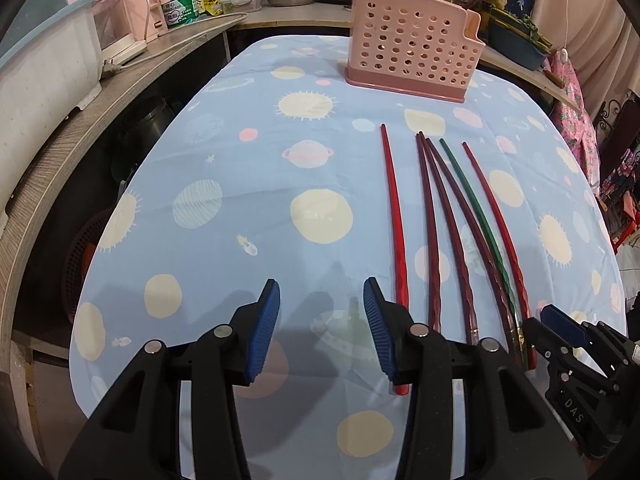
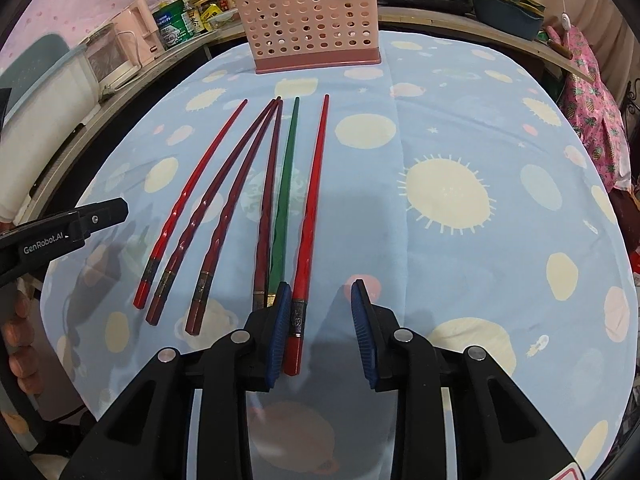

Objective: Organize utensils
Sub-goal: 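Lower the left tool onto a red chopstick while the right tool grasps another red chopstick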

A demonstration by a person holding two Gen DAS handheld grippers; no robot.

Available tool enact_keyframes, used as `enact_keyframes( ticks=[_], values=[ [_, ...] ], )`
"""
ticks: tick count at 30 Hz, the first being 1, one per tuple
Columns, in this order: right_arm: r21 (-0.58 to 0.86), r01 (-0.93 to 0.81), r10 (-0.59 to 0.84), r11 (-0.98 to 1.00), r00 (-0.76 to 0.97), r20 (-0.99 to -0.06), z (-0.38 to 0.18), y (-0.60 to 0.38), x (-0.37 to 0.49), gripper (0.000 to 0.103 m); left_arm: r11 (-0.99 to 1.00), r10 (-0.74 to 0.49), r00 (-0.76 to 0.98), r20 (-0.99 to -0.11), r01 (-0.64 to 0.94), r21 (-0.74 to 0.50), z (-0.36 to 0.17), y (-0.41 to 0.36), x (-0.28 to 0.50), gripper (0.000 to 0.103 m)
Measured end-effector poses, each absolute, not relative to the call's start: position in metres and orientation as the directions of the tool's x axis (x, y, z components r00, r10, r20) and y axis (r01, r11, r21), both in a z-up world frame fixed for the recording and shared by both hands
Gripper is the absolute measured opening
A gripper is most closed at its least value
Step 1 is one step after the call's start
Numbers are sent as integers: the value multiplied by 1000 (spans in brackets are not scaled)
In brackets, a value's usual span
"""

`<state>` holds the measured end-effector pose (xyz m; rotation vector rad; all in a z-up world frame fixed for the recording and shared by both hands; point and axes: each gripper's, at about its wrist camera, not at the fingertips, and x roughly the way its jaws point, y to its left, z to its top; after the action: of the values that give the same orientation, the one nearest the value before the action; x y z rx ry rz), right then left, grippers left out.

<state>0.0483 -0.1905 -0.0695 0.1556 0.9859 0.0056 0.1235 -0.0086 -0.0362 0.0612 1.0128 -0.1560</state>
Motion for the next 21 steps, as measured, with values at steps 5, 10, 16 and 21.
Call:
enact_keyframes(
  ticks=[5,10,16,21],
  values=[
    [122,73,61,990,558,-827,-70,-193,42,19,986,-104,507,-855,167,-21,-41,-10,118,48],
    [124,90,53,988,562,-825,-71,-196,36,10,981,-119,494,-861,191,-26,-45,-15,109,52],
    [140,102,59,985,563,-825,-72,-199,32,8,974,-138,480,-866,225,-31,-50,-24,101,54],
    [143,103,61,984,563,-824,-72,-200,31,8,970,-156,458,-875,240,-48,-56,-28,99,54]
  ],
)
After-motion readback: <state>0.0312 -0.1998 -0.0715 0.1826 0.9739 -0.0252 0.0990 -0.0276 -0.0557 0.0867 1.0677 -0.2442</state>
